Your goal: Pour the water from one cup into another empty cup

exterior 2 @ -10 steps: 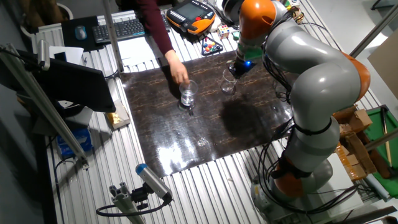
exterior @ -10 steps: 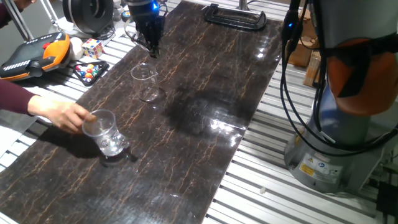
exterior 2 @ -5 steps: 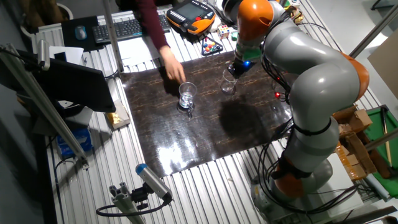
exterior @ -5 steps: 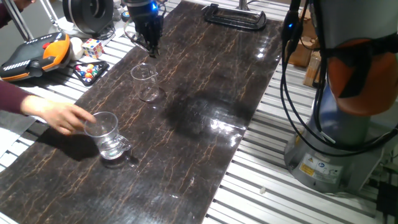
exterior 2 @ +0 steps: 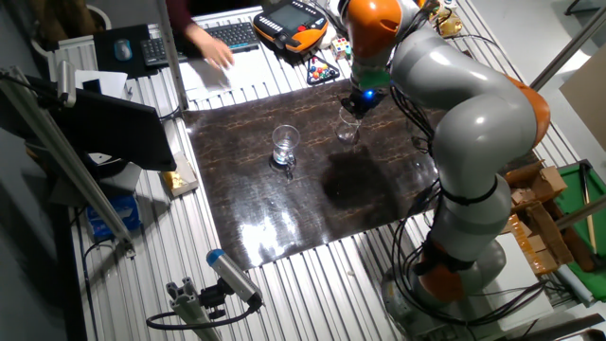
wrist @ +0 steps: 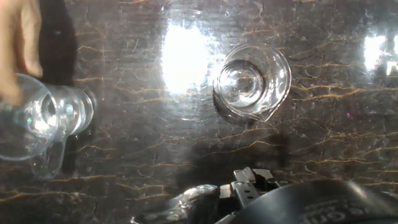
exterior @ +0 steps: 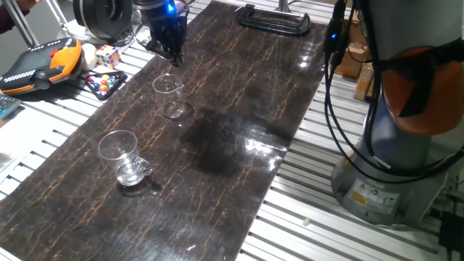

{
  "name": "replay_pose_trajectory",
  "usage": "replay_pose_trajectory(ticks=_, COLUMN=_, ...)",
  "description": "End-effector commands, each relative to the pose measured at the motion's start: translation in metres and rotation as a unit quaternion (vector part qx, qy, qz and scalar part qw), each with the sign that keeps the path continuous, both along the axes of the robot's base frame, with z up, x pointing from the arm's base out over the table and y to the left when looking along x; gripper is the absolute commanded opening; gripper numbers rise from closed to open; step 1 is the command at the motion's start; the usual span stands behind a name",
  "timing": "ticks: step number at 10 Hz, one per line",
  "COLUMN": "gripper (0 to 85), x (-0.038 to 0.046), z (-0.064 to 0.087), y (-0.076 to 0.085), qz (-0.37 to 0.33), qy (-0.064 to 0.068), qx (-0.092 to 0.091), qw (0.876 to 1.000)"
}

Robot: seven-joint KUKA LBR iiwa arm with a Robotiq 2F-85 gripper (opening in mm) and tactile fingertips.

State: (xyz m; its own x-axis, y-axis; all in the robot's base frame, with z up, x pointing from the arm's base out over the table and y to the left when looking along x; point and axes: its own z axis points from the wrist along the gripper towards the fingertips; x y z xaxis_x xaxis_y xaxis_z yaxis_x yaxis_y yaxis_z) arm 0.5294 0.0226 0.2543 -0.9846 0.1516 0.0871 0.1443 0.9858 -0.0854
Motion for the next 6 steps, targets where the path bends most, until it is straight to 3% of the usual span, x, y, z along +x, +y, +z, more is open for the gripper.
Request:
replay_pose_trajectory(ticks=1, gripper=0.7, x=-0.0003, z=-0.0002, y=0.0005, qz=-0.008, qy=0.0, qx=0.005, qw=1.0)
replay_pose_trajectory(ticks=6, gripper=0.7, x=-0.0008, z=-0.0057, y=0.0082, qz=-0.021, qy=-0.013, qx=0.007, qw=1.0)
